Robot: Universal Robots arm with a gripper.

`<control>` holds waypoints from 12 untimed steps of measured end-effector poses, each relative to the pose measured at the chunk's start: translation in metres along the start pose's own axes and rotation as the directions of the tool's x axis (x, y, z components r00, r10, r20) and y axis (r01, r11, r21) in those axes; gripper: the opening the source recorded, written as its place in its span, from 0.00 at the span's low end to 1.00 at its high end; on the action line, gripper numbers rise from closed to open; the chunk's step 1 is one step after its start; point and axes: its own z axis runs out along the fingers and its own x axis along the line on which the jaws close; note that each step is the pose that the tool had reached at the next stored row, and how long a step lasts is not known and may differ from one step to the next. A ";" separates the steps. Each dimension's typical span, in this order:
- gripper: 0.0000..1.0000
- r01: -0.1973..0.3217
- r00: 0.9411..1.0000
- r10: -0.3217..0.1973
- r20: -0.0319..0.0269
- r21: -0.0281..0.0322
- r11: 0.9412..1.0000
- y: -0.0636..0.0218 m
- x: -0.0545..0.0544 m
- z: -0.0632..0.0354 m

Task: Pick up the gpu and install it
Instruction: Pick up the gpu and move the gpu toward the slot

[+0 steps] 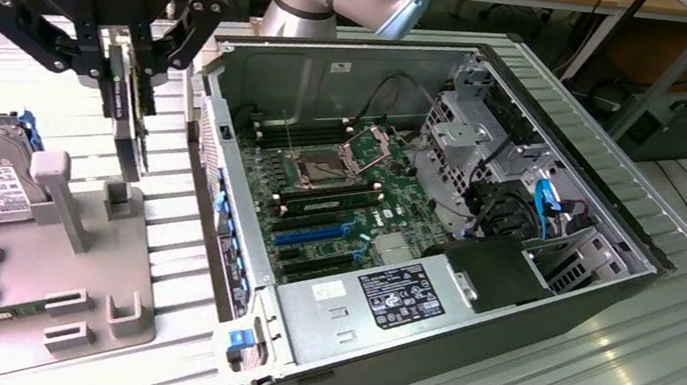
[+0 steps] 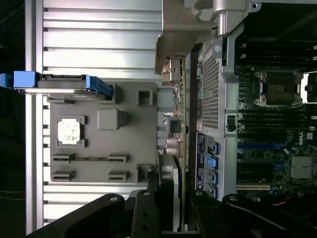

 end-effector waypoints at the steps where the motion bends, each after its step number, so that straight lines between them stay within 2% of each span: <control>1: 0.28 0.000 1.000 0.000 0.000 0.000 1.000 0.0000 -0.001 0.0000; 12: 0.28 0.000 1.000 0.000 0.000 0.000 1.000 -0.0004 -0.019 0.0005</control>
